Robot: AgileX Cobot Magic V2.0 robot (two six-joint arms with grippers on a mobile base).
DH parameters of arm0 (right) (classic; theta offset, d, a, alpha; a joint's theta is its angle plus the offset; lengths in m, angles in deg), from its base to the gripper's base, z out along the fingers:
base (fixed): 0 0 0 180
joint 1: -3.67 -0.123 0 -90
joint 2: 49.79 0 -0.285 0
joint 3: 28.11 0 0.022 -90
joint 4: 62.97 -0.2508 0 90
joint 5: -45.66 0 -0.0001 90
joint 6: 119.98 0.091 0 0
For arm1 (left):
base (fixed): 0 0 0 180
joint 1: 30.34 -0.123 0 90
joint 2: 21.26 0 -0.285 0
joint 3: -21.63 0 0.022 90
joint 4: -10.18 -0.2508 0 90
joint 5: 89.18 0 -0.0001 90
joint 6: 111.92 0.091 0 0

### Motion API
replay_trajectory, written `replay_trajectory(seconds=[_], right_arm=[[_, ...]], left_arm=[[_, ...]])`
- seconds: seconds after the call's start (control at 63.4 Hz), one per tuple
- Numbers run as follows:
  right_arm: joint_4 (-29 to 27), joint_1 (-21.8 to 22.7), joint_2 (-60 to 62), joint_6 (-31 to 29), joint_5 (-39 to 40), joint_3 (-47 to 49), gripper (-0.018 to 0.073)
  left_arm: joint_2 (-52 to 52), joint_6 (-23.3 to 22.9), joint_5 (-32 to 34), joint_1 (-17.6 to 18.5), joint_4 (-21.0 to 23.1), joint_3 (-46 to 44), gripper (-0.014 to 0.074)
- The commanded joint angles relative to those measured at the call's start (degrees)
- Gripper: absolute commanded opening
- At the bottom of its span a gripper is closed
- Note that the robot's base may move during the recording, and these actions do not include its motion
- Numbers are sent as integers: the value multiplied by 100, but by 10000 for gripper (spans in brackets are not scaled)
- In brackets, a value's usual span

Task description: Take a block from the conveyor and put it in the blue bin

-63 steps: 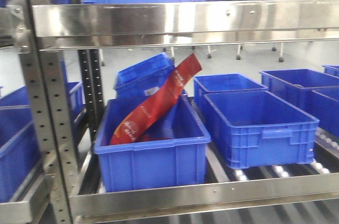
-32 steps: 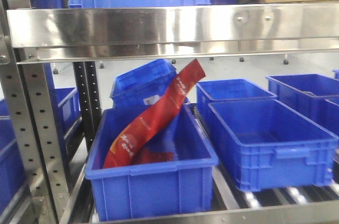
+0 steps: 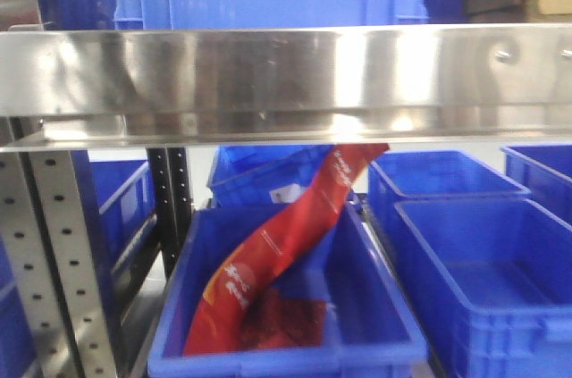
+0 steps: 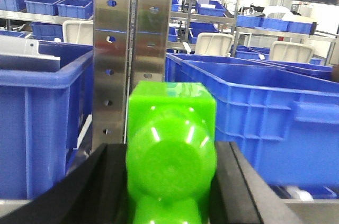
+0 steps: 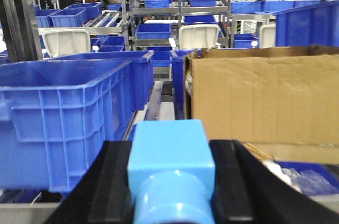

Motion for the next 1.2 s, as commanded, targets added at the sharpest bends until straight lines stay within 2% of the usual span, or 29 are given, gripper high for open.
replay_trajectory(seconds=[0.0, 1.183], right_arm=[[0, 31, 30, -18, 96, -5, -162], [0, 31, 30, -18, 96, -5, -162]], left_arm=[[-23, -9, 102, 26, 4, -9, -111], [-23, -9, 102, 26, 4, -9, -111]])
